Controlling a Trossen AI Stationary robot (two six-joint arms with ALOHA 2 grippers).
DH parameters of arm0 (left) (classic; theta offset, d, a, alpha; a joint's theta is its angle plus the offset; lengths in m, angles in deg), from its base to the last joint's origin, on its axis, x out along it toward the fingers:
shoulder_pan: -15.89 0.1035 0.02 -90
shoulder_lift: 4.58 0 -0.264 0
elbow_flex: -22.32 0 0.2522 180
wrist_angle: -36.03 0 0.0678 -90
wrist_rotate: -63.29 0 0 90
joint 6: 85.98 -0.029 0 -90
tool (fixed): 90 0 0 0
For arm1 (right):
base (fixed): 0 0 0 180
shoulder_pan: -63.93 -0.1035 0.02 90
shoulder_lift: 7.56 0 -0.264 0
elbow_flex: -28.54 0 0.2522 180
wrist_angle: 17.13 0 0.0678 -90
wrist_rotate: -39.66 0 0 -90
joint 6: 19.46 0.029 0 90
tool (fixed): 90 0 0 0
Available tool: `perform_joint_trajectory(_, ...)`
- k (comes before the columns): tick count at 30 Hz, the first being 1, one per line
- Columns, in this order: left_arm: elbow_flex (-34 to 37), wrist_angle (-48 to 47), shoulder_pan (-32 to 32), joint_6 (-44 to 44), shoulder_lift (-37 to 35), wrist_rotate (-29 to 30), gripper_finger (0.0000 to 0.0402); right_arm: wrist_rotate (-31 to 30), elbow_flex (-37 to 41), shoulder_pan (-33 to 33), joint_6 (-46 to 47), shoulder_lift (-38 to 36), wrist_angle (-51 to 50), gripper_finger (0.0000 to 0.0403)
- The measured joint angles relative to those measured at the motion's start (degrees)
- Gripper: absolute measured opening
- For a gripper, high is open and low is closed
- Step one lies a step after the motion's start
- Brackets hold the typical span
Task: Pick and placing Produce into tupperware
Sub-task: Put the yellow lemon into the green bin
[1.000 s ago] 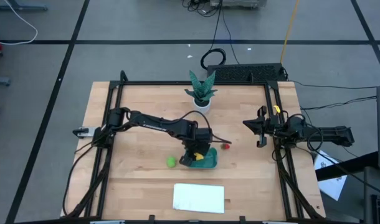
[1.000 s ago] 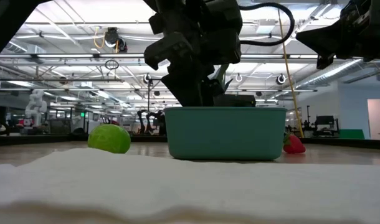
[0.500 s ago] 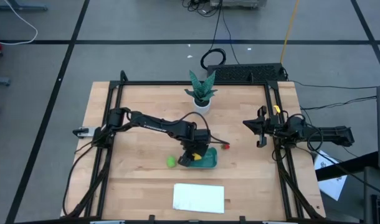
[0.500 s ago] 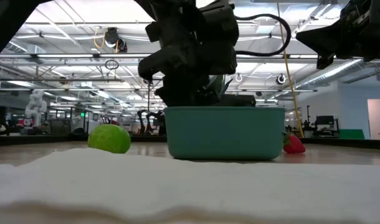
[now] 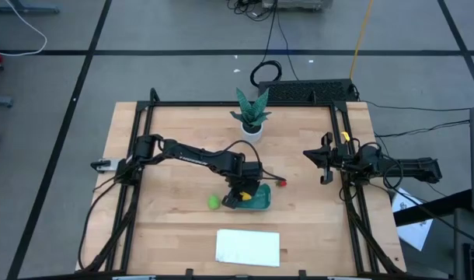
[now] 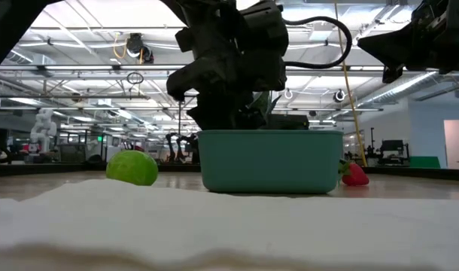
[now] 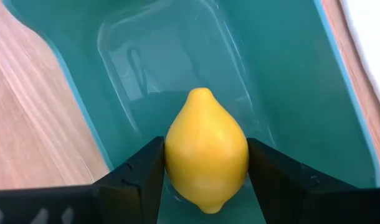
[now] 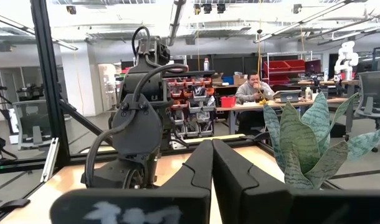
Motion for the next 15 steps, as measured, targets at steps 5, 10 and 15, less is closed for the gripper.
perform_joint_trajectory(5, 0.00, 0.01, 0.00, 0.01, 0.00, -0.02, 0.0196, 0.00, 0.00, -0.01, 0.00, -0.01, -0.02, 0.0000)
perform_joint_trajectory(10, 0.00, 0.01, 0.00, 0.16, 0.00, -0.11, 0.0196, 0.00, 0.00, -0.02, 0.00, -0.01, -0.02, 0.0000)
perform_joint_trajectory(15, 0.00, -0.04, 0.07, 0.82, 0.00, -0.56, 0.0203, 0.00, 0.01, -0.01, 0.00, -0.01, -0.04, 0.0000)
